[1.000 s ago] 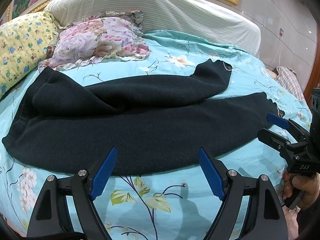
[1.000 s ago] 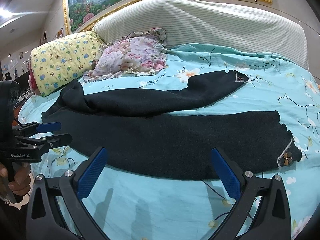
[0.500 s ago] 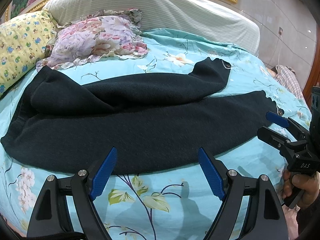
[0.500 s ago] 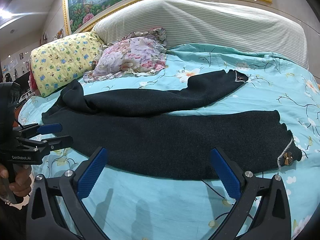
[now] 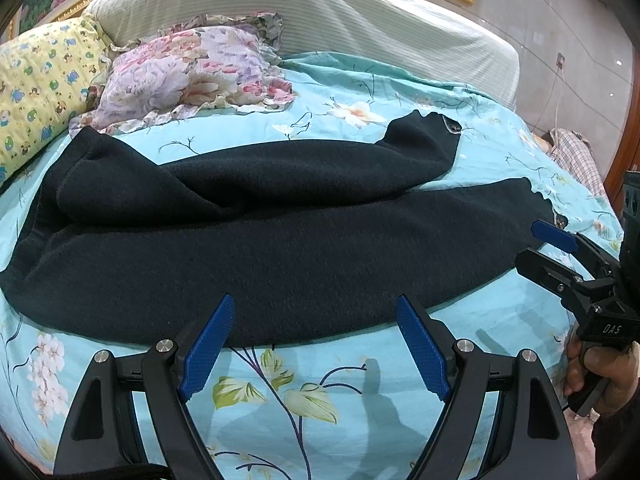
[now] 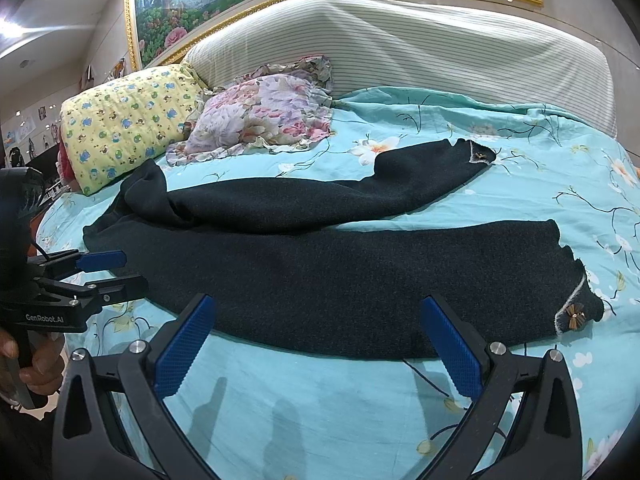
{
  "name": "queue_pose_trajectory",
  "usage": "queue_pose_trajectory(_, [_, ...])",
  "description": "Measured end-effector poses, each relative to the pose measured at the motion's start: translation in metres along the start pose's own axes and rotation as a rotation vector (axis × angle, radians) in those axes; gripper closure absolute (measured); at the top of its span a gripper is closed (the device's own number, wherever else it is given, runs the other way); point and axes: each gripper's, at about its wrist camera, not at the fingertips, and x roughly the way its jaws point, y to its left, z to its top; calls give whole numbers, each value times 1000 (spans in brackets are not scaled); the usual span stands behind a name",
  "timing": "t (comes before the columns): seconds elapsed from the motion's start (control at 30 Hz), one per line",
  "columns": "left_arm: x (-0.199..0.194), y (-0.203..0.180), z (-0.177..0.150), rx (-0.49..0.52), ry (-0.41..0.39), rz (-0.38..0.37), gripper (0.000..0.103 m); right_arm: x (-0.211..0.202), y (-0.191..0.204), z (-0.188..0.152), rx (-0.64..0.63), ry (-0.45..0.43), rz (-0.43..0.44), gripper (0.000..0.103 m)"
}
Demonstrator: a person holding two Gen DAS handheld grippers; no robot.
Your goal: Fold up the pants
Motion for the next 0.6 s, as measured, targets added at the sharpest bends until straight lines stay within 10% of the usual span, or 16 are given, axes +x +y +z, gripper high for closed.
queue_pose_trajectory(0.6, [3,-9,21,75,-1,-42,19,-3,-14,12,68,15,17,0])
